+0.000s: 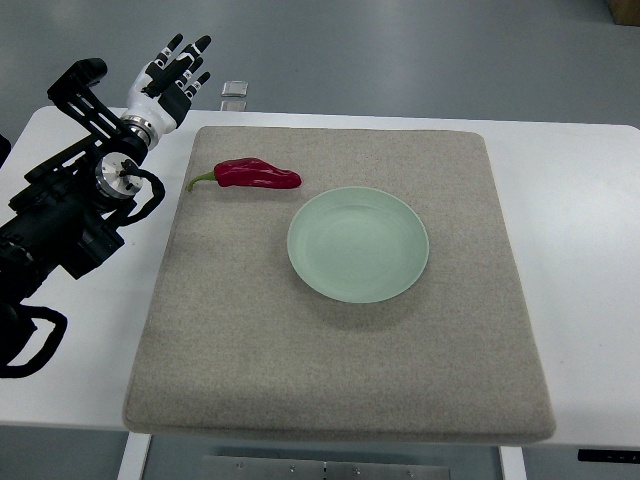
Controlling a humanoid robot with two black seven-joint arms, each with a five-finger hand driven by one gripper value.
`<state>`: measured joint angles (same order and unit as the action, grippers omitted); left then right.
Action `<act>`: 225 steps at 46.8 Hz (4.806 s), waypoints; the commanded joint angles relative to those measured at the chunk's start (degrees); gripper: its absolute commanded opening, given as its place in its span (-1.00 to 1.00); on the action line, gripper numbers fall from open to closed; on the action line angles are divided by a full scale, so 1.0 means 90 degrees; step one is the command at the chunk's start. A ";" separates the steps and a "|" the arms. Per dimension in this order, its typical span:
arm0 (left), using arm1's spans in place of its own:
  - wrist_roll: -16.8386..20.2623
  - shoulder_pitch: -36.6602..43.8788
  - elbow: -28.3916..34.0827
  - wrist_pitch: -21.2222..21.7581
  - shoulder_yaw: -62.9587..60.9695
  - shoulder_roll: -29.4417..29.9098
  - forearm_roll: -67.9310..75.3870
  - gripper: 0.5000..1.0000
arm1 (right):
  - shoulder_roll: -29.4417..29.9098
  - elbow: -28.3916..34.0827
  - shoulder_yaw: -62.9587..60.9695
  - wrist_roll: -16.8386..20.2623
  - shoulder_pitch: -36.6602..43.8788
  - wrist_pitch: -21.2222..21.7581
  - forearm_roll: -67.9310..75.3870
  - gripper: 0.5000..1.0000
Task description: Place red pepper on plate with left hand
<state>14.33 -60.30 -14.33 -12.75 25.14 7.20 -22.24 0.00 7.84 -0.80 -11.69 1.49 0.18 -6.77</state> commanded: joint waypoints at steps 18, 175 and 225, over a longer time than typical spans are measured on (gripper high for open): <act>0.0039 0.0010 0.0020 0.0010 0.0000 0.0001 -0.0009 0.97 | 0.0000 -0.0002 0.0001 0.0000 0.0000 0.0000 0.0000 0.71; 0.0127 -0.1113 -0.2197 0.0059 -0.2949 0.1133 1.0362 0.86 | 0.0000 0.0008 0.0001 0.0000 0.0000 0.0000 0.0000 0.71; 0.0127 -0.1103 -0.2177 0.0049 -0.3018 0.1124 1.0528 -0.82 | 0.0000 -0.0002 0.0001 0.0000 0.0000 0.0000 0.0000 0.71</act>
<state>15.47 -70.21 -33.89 -12.31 -2.02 17.31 72.51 0.00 7.83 -0.80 -11.69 1.50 0.18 -6.77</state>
